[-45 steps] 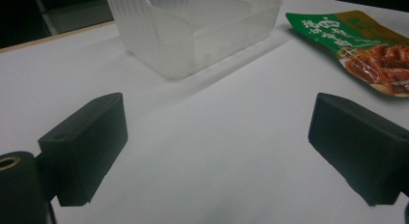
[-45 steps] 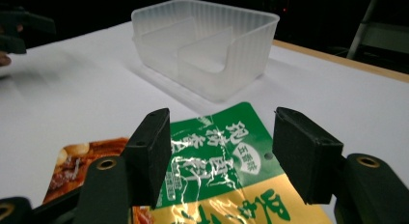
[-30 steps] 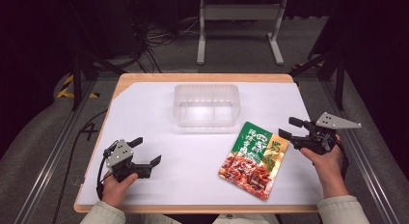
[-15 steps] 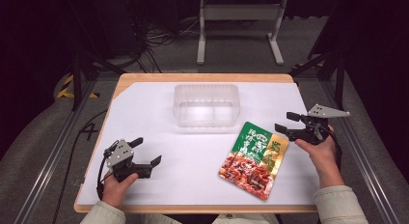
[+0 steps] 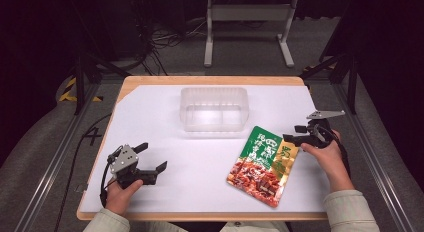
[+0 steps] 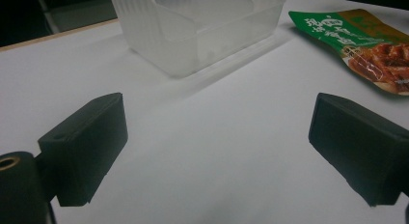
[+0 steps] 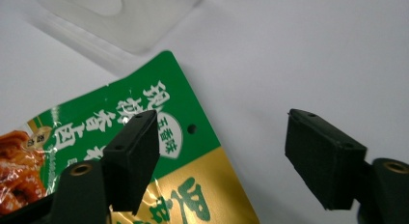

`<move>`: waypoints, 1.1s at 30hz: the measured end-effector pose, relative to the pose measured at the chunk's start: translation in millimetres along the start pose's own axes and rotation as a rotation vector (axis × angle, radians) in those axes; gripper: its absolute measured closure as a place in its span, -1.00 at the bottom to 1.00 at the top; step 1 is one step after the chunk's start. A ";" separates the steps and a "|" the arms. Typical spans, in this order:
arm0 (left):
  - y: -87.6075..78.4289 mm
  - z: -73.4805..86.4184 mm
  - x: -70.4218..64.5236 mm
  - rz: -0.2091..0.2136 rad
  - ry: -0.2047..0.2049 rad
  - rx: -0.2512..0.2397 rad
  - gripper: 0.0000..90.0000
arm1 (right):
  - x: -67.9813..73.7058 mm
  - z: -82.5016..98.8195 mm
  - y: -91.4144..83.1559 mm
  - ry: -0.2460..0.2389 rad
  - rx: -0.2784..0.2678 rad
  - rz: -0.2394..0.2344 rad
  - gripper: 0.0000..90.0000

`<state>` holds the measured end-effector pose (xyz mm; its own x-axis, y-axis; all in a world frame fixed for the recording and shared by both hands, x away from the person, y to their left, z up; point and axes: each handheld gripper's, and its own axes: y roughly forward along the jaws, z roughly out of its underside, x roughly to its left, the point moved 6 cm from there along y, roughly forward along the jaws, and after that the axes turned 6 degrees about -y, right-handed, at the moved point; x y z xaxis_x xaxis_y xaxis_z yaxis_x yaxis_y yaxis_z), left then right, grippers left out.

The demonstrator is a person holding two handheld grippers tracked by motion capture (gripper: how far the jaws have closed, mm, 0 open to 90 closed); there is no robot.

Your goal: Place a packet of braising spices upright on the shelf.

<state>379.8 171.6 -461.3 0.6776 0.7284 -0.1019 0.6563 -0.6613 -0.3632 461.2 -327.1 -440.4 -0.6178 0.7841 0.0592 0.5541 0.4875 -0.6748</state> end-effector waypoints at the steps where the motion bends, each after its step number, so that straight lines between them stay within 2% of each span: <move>1: 0.0 0.0 0.0 0.000 0.000 0.000 -0.84 | -1.1 2.2 1.4 0.009 0.010 -0.002 -0.33; 6: 0.1 -0.7 0.0 -0.001 0.005 -0.002 -0.84 | -4.1 12.4 7.8 0.035 0.048 -0.019 -0.31; 15: 0.2 -0.6 -0.3 -0.002 0.006 0.000 -0.84 | -0.5 20.5 13.9 0.033 0.096 -0.050 -0.27; 21: 0.2 -0.7 -0.3 -0.003 0.011 0.001 -0.84 | 0.4 22.6 14.4 0.038 0.111 -0.070 -0.24; 29: 0.2 -0.5 0.0 -0.006 0.013 0.004 -0.83 | 1.5 23.4 12.6 0.055 0.120 -0.119 -0.10; 33: 0.3 -0.5 0.2 -0.007 0.012 0.005 -0.83 | 1.8 21.9 9.9 0.056 0.110 -0.118 -0.03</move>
<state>380.3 171.5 -461.0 0.6771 0.7306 -0.0879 0.6594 -0.6555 -0.3680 453.4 -329.2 -463.0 -0.6414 0.7454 0.1819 0.4127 0.5350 -0.7372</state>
